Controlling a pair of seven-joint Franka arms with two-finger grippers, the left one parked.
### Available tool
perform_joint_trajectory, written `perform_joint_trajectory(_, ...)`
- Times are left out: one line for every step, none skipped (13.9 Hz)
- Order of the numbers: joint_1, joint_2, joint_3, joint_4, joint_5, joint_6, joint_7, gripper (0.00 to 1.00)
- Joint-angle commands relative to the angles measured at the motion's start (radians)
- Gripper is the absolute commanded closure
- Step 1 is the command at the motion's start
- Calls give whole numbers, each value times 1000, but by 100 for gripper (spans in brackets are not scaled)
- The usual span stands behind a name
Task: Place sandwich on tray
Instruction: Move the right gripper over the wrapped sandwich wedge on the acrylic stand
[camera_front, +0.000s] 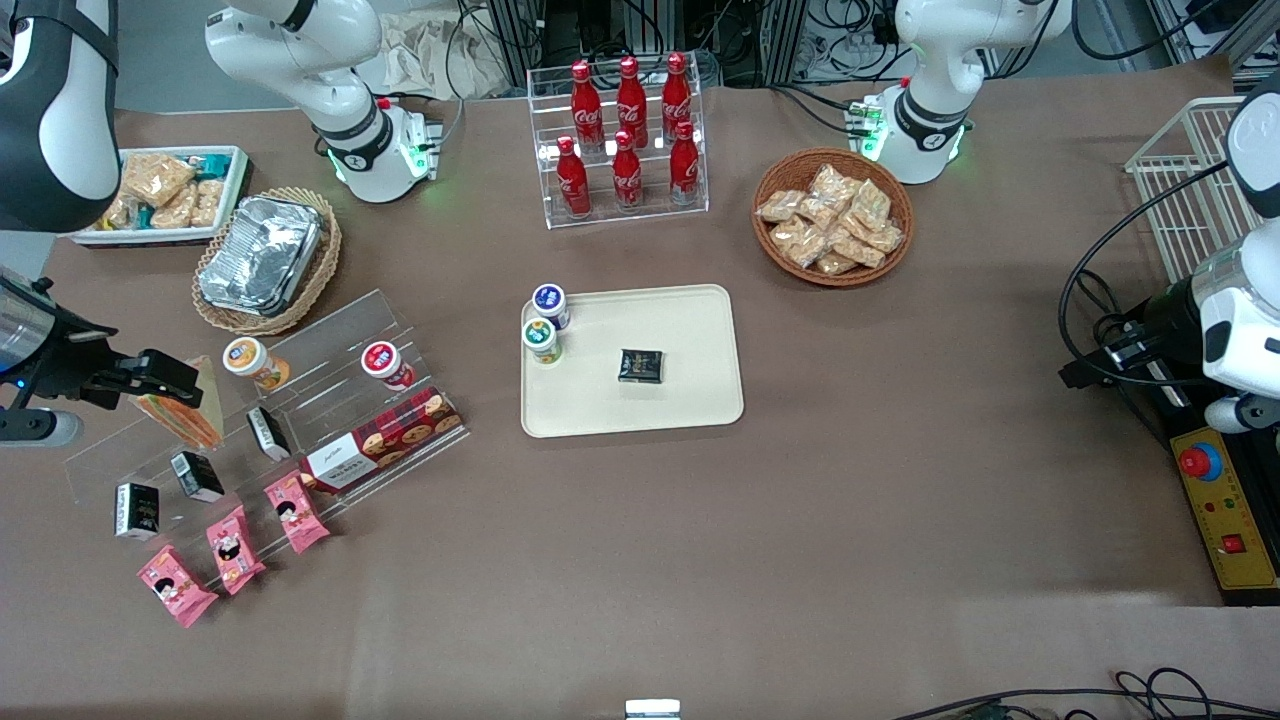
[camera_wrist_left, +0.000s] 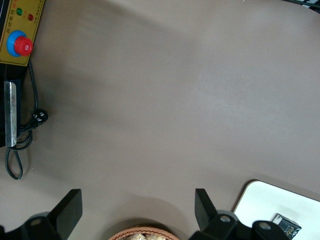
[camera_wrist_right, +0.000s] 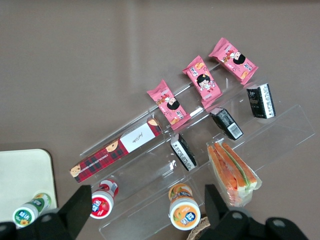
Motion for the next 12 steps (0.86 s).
perform_joint_trajectory(3,-2,-2,5,8,2,14,0)
perform_joint_trajectory(1,-4,-2,5,8,1,12,0)
perform_joint_trajectory(1,-4,-2,5,10,-6,12,0)
perform_joint_trajectory(1,-7,-3,-7,10,-7,18,0)
perform_joint_trajectory(-2,-7,-5,-8,10,-7,20,0)
perform_joint_trajectory(-2,-7,-8,-8,10,-7,18,0)
perform_joint_trajectory(0,-10,-12,-10,10,-7,18,0)
perform_joint_trajectory(0,-10,-12,-10,8,-7,18,0)
perform_joint_trajectory(-2,-10,-14,-13,8,-6,20,0)
perform_joint_trajectory(-13,-12,-15,-19,8,-1,26,0)
perform_joint_trajectory(-19,-12,-23,-19,8,-3,37,0)
perform_joint_trajectory(-22,-9,-35,-19,8,1,20,0)
